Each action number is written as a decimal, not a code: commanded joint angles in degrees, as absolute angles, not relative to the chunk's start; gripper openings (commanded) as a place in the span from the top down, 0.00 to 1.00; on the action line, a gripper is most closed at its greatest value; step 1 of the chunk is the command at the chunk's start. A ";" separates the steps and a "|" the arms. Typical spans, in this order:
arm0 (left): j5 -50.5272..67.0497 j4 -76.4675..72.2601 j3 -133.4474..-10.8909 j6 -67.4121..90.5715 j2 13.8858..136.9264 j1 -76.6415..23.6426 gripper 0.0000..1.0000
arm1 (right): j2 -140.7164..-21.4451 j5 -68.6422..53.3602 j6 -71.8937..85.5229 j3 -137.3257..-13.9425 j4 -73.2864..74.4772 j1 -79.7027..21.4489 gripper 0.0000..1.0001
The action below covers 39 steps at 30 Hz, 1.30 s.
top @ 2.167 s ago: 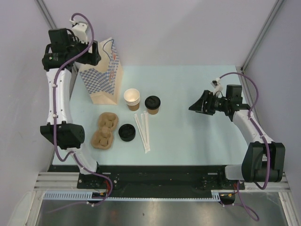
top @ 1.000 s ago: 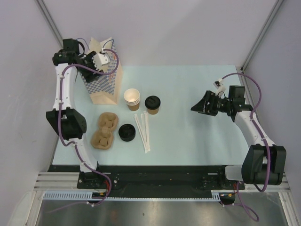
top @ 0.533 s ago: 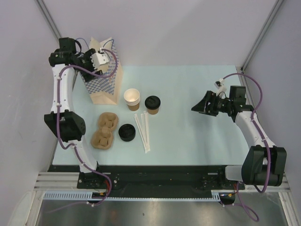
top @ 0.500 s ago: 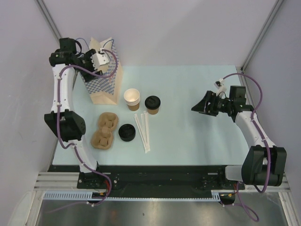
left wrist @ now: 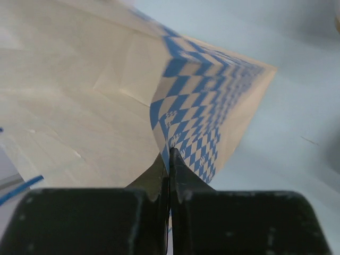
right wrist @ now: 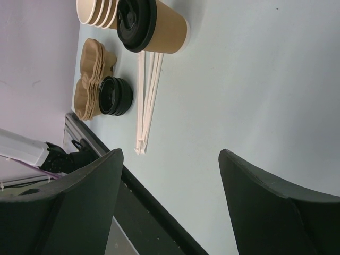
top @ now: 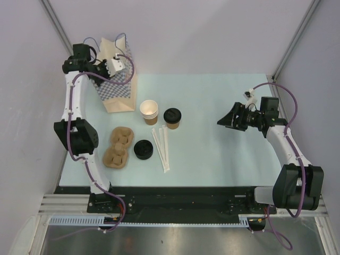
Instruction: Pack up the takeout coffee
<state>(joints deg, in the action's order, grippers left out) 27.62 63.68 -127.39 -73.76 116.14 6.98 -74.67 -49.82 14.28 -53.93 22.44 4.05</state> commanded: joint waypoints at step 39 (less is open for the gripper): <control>17.95 22.59 -103.10 -44.56 92.02 -49.03 1.00 | -68.29 -52.39 8.18 -56.95 32.06 26.63 0.22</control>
